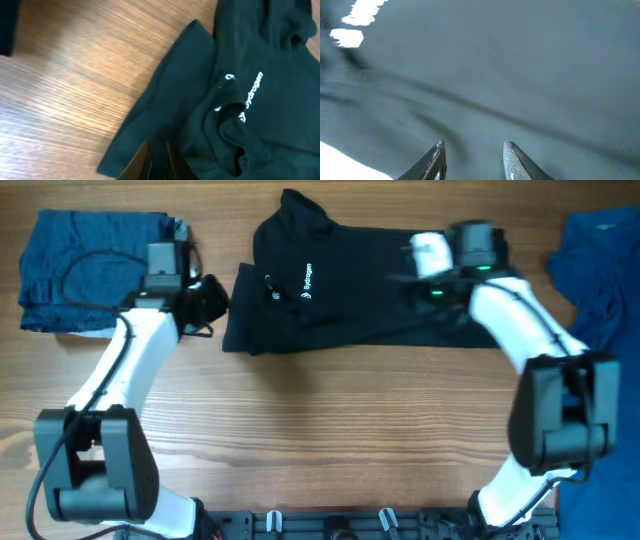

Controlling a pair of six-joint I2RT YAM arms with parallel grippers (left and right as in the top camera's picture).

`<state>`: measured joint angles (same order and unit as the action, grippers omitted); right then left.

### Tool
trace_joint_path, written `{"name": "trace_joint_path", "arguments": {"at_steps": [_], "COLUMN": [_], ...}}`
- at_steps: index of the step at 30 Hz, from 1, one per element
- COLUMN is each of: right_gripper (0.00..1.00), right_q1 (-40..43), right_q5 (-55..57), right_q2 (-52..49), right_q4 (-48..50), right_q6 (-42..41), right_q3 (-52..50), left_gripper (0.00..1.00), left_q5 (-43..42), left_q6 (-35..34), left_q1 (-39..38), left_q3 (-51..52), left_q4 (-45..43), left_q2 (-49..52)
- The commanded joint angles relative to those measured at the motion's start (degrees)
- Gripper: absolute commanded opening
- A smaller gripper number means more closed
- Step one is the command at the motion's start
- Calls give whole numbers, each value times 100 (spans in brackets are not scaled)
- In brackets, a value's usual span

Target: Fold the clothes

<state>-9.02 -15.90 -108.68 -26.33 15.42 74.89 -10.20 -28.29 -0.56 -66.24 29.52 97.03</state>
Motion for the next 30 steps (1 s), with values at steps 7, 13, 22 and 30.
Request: {"name": "trace_joint_path", "arguments": {"at_steps": [7, 13, 22, 30], "right_gripper": [48, 53, 76, 77], "right_q1": [-1829, -2376, -2516, -2520], "right_q5": [1071, 997, 1248, 1095], "right_q2": [-153, -356, -739, -855], "right_q4": [962, 1244, 1475, 1419], "right_q6": [684, 968, 1241, 1613], "right_q3": [-7, -9, -9, -17], "left_gripper": [26, 63, 68, 69], "left_q5": [-256, -236, -238, -236], "left_q6": [260, 564, 861, 861], "left_q1": [761, 739, 313, 216], "left_q3": [13, 24, 35, 35], "left_q4": [354, 354, 302, 275], "left_q2": [-101, -96, -92, -92]}}
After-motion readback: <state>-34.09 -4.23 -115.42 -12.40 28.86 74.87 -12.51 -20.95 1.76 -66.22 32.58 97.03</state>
